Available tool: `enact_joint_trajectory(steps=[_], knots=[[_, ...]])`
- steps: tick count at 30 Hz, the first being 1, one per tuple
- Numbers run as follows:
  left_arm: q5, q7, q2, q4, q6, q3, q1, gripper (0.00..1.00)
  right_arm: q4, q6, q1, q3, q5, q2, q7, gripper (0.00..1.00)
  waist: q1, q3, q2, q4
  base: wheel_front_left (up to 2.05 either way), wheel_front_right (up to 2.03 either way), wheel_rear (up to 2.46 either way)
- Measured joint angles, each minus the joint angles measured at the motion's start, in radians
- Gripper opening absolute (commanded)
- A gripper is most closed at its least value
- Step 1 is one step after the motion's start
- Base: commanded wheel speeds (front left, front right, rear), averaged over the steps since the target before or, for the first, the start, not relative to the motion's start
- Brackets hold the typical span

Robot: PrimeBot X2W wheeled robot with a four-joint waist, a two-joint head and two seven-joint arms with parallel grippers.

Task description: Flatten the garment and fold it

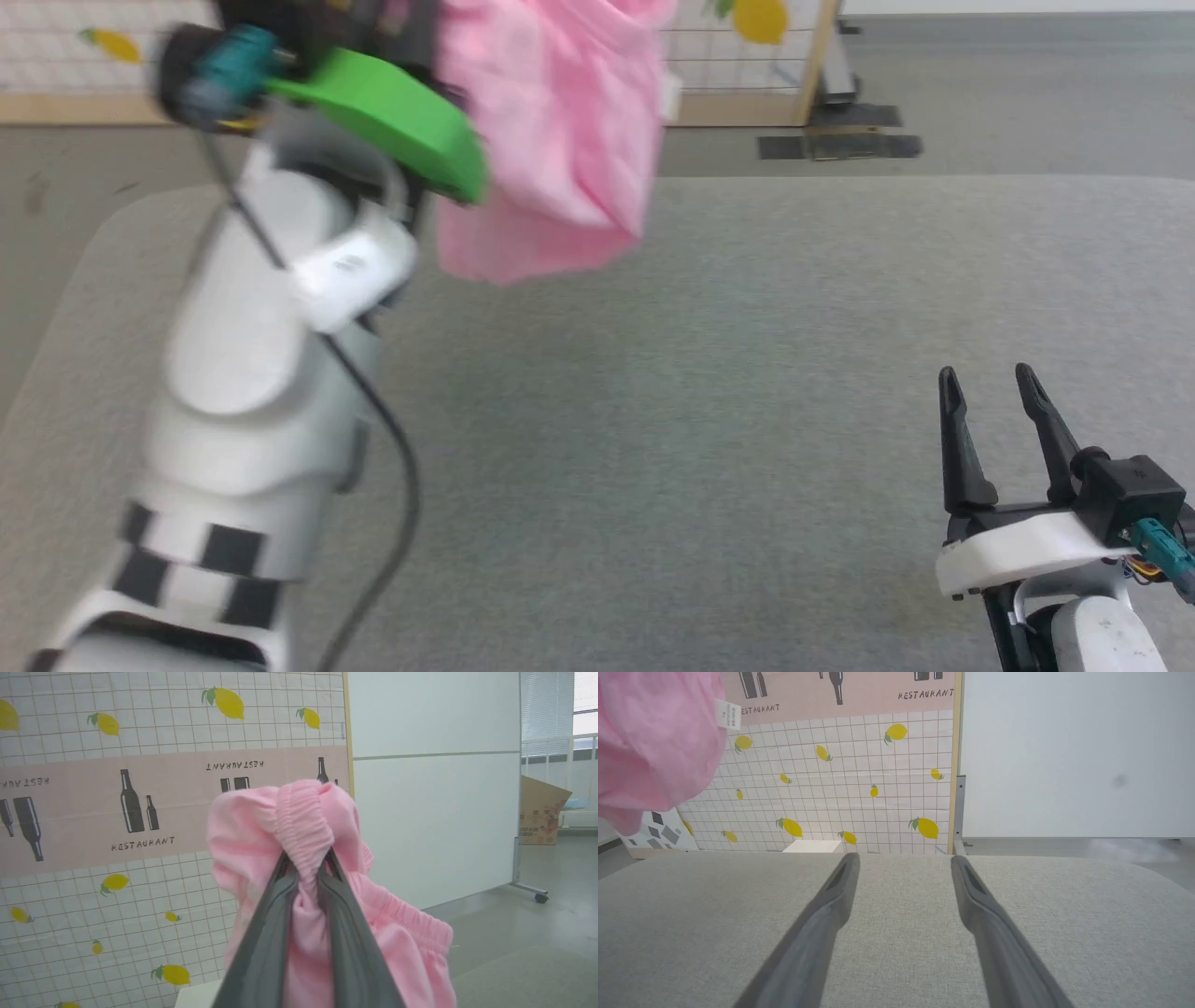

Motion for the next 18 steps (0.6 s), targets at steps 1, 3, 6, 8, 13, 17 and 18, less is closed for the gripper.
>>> enact_joint_trajectory(steps=[1, 3, 6, 8, 13, 17, 18], knots=[[-0.005, -0.002, -0.021, 0.007, -0.002, -0.011, 0.005, 0.0, 0.0, 0.0, 0.001, 0.0, 0.0, 0.0, 0.0, 1.0, 0.0, -0.003, 0.0001, -0.01, 0.0, 0.0, 0.0], [-0.03, 0.002, -0.066, 0.032, -0.008, -0.038, 0.028, 0.0, -0.001, 0.0, 0.002, -0.001, 0.0, 0.0, 0.0, 1.0, 0.0, -0.009, 0.0, -0.035, 0.0, 0.0, 0.0], [-0.061, 0.016, -0.107, 0.075, -0.017, -0.08, 0.081, 0.0, -0.001, 0.0, 0.002, 0.0, 0.0, 0.0, 0.0, 1.0, 0.0, -0.014, 0.0, -0.066, 0.0, 0.0, 0.0], [-0.067, 0.042, -0.122, 0.11, -0.021, -0.123, 0.118, 0.0, -0.002, 0.0, 0.003, 0.002, 0.0, 0.0, 0.0, 1.0, 0.0, -0.015, 0.0, -0.084, 0.0, 0.0, 0.0], [-0.119, 0.186, -0.139, 0.241, -0.035, -0.251, 0.227, 0.0, -0.003, 0.0, 0.003, 0.007, 0.002, 0.0, 0.0, 1.0, 0.0, -0.007, 0.0, -0.117, 0.0, 0.0, 0.0], [-0.177, 0.344, -0.141, 0.353, -0.052, -0.347, 0.294, 0.0, -0.002, 0.0, 0.003, 0.015, 0.002, 0.0, 0.0, 1.0, 0.0, 0.0, 0.0, -0.135, 0.0, 0.0, 0.0], [-0.188, 0.384, -0.141, 0.369, -0.054, -0.37, 0.301, 0.0, -0.002, 0.0, 0.003, 0.016, 0.002, 0.0, 0.0, 1.0, 0.0, 0.001, 0.0, -0.139, 0.0, 0.0, 0.0]])
